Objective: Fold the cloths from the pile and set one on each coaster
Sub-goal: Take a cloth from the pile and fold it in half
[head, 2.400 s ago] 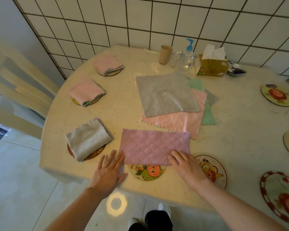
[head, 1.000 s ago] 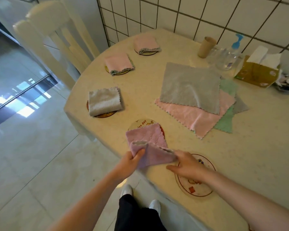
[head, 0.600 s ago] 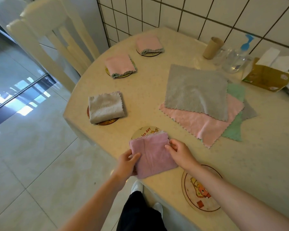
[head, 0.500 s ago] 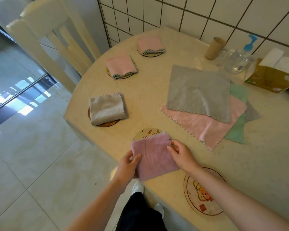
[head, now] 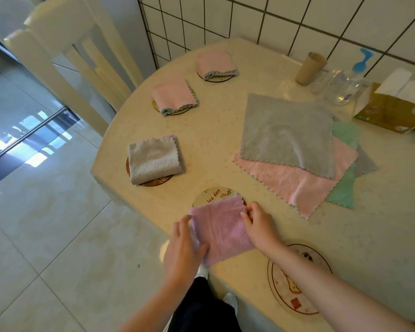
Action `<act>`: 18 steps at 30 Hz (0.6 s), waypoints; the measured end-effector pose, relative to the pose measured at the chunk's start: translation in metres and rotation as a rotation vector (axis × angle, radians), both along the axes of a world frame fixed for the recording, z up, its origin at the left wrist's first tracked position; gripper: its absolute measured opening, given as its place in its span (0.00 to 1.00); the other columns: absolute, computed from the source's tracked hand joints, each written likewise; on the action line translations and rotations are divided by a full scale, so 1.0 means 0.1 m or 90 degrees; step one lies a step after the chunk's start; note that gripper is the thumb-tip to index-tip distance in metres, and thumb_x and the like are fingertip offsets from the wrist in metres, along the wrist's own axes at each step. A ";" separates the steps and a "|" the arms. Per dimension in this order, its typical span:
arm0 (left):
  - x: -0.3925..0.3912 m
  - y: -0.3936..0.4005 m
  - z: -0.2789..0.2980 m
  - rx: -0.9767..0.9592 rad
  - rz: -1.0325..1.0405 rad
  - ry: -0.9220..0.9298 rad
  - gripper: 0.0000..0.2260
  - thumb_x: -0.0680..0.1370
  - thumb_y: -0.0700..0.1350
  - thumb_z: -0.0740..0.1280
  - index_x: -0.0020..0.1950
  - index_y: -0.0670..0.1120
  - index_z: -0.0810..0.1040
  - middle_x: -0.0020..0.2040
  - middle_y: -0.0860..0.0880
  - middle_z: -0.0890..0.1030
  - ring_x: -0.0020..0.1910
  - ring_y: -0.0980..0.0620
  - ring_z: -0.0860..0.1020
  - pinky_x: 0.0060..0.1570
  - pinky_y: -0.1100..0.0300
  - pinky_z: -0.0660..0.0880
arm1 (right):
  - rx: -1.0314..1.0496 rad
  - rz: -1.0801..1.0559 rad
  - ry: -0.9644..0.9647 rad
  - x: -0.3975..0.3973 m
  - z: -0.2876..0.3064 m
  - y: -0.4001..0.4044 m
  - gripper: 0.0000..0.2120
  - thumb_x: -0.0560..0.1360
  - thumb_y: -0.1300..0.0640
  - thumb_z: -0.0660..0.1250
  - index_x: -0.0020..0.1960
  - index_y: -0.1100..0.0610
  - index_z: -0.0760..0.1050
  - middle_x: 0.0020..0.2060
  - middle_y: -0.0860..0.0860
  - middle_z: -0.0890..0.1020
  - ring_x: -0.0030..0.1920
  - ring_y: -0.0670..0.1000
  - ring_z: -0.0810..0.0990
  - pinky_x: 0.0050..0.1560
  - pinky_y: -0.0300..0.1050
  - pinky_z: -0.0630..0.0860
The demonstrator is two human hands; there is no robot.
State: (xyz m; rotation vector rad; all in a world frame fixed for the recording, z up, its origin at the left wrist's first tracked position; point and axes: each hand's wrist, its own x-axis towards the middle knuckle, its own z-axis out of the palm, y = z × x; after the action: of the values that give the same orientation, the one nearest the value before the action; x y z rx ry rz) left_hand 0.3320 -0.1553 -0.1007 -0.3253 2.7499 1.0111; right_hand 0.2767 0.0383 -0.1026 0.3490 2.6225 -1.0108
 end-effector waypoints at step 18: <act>-0.33 0.20 0.15 0.094 0.135 -0.080 0.20 0.74 0.36 0.66 0.64 0.45 0.70 0.61 0.48 0.68 0.54 0.53 0.68 0.53 0.63 0.67 | 0.033 -0.104 -0.132 0.35 0.19 0.05 0.14 0.73 0.50 0.69 0.50 0.57 0.69 0.43 0.50 0.76 0.41 0.49 0.74 0.30 0.39 0.65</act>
State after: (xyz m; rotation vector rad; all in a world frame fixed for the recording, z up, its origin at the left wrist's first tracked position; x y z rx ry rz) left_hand 0.2990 -0.1356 -0.0853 -0.6432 2.5519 1.1934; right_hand 0.3113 0.0436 -0.0835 0.6542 2.4672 -0.9029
